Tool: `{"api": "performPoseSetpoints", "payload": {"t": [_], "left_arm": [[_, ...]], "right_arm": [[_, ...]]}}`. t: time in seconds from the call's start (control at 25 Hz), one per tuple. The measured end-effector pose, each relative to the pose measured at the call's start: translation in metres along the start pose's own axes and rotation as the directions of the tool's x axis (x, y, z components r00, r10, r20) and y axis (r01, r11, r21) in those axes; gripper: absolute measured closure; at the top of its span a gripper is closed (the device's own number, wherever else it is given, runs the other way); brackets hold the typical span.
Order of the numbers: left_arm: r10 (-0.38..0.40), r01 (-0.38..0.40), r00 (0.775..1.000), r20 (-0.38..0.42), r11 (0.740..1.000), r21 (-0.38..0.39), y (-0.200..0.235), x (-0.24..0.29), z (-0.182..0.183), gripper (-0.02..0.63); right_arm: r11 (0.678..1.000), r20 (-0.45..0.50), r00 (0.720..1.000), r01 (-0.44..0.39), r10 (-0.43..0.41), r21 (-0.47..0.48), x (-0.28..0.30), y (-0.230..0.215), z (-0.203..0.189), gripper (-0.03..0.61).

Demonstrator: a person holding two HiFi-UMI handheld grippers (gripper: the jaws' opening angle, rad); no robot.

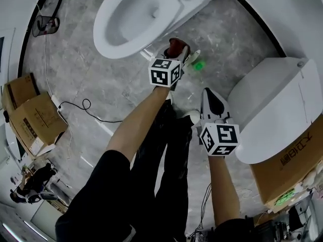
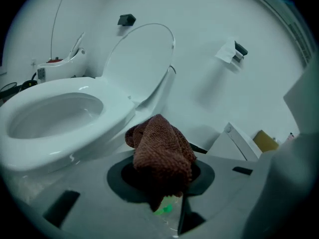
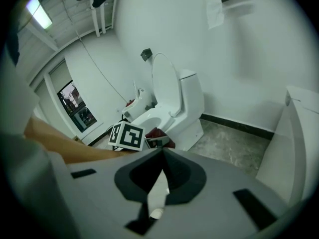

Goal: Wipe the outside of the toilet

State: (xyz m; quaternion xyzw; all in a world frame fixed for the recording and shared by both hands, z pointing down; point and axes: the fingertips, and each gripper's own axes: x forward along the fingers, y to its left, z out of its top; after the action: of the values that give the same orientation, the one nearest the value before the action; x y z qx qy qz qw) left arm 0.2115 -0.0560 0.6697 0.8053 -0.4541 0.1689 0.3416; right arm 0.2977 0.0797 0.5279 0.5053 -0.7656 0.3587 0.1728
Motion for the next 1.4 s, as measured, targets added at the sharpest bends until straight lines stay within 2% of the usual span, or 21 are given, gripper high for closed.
{"api": "performPoseSetpoints", "payload": {"t": [0.28, 0.56, 0.72, 1.04, 1.4], "left_arm": [[0.013, -0.015, 0.999, 0.031, 0.999, 0.052, 0.025, 0.081, 0.018, 0.500], [0.102, -0.100, 0.993, 0.064, 0.995, -0.029, 0.062, 0.097, 0.001, 0.500], [0.145, -0.136, 0.984, 0.106, 0.987, -0.088, 0.080, 0.085, -0.006, 0.500], [0.195, -0.174, 0.975, 0.109, 0.968, -0.179, 0.107, 0.045, -0.027, 0.502], [0.235, -0.221, 0.970, 0.068, 0.961, -0.169, 0.135, 0.003, -0.054, 0.502]], "right_arm": [[0.999, -0.010, 1.000, 0.003, -0.003, -0.037, 0.021, -0.036, -0.005, 0.575], [1.000, -0.073, 0.997, -0.003, 0.003, 0.004, 0.029, -0.046, -0.048, 0.575], [0.999, -0.115, 0.993, -0.038, 0.036, -0.021, 0.035, -0.036, -0.065, 0.575], [0.997, -0.138, 0.988, -0.077, 0.072, -0.030, 0.046, -0.003, -0.071, 0.575], [0.990, -0.170, 0.978, -0.134, 0.123, -0.053, 0.056, 0.041, -0.085, 0.575]]}}
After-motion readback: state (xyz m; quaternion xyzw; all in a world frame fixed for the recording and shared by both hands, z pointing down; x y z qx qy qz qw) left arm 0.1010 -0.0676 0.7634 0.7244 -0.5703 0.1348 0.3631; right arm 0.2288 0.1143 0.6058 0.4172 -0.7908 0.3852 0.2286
